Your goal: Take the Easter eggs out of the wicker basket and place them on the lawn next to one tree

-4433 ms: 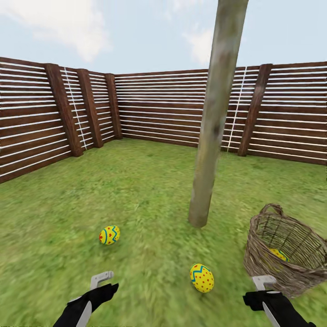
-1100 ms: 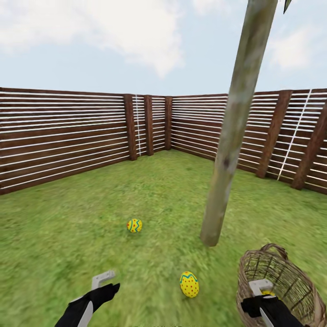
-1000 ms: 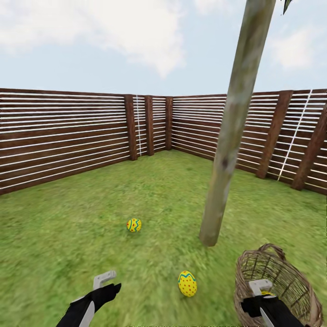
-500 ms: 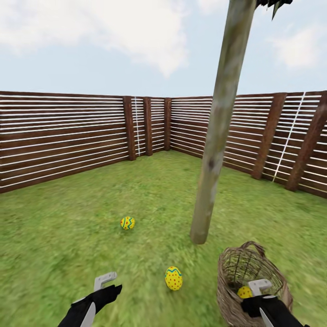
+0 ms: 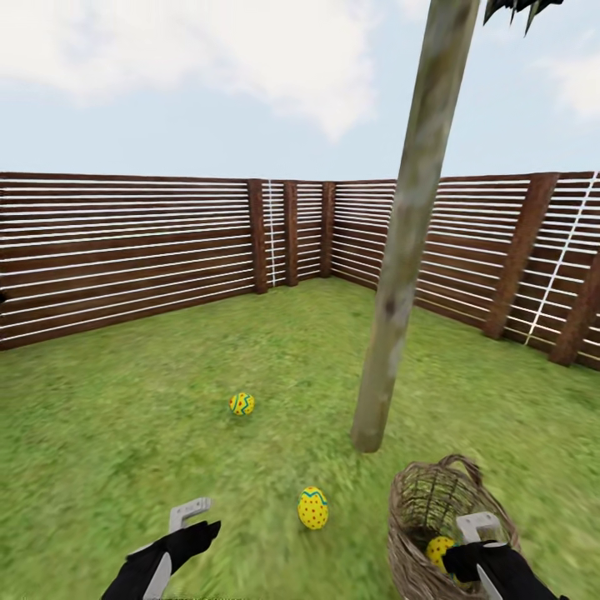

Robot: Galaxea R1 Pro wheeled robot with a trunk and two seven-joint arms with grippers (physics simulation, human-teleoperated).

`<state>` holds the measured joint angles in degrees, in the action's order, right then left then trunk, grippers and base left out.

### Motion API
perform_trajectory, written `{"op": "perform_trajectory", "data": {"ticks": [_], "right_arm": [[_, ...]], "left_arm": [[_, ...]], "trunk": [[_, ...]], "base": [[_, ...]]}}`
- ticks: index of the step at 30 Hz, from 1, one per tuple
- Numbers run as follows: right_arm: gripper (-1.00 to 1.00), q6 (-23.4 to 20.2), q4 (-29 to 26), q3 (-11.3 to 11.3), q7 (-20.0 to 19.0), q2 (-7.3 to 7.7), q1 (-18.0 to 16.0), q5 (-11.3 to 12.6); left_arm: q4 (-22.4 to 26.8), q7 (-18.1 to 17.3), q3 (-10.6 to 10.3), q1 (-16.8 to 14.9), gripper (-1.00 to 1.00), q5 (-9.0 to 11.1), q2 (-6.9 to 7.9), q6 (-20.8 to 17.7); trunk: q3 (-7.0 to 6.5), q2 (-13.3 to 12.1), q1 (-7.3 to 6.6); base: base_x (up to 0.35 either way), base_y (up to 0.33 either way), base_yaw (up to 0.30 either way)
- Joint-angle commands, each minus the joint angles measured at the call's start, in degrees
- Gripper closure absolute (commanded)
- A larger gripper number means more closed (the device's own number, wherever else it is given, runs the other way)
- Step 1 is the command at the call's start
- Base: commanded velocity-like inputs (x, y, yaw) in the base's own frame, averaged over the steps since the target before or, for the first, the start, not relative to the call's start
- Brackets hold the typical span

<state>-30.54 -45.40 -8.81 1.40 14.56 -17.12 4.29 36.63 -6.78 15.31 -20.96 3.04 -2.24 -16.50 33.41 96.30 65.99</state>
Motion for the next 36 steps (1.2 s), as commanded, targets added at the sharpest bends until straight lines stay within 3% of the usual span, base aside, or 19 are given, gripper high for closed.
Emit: {"op": "perform_trajectory", "data": {"ticks": [1,7,13,23,36], "right_arm": [[-1.00,-0.27,-0.07,-0.16,0.08,0.17,-0.02,0.57],[-1.00,-0.51,-0.07,-0.35,-0.37,0.27,-0.02,0.79],[-1.00,-0.57,-0.07,-0.05,-1.52,0.29,-0.02,0.77],[-1.00,-0.39,-0.12,-0.17,-1.58,0.29,-0.02,0.74],[-1.00,-0.31,-0.11,-0.42,-1.58,0.14,-0.02,0.64]], "left_arm": [[0.20,-0.33,0.44,-0.02,-1.00,0.31,0.11,-0.61],[0.22,-0.65,0.42,-0.04,-1.00,0.21,0.56,-2.48],[0.35,-3.36,0.42,-0.01,-1.00,0.30,1.88,-4.46],[0.36,-3.44,0.42,-0.01,-1.00,0.30,1.82,-4.12],[0.30,-3.68,0.52,-0.04,-1.00,0.30,1.80,-3.96]], "trunk": [[-0.12,-0.38,-0.23],[-1.20,-2.79,-1.55],[-2.28,-5.20,-2.87],[-4.07,-9.21,-5.06],[-4.07,-9.21,-5.06]], "base": [[-0.003,-0.247,0.173],[-0.001,-0.219,0.134],[0.000,-0.195,0.098],[0.000,-0.189,0.076],[0.000,-0.047,0.003]]}}
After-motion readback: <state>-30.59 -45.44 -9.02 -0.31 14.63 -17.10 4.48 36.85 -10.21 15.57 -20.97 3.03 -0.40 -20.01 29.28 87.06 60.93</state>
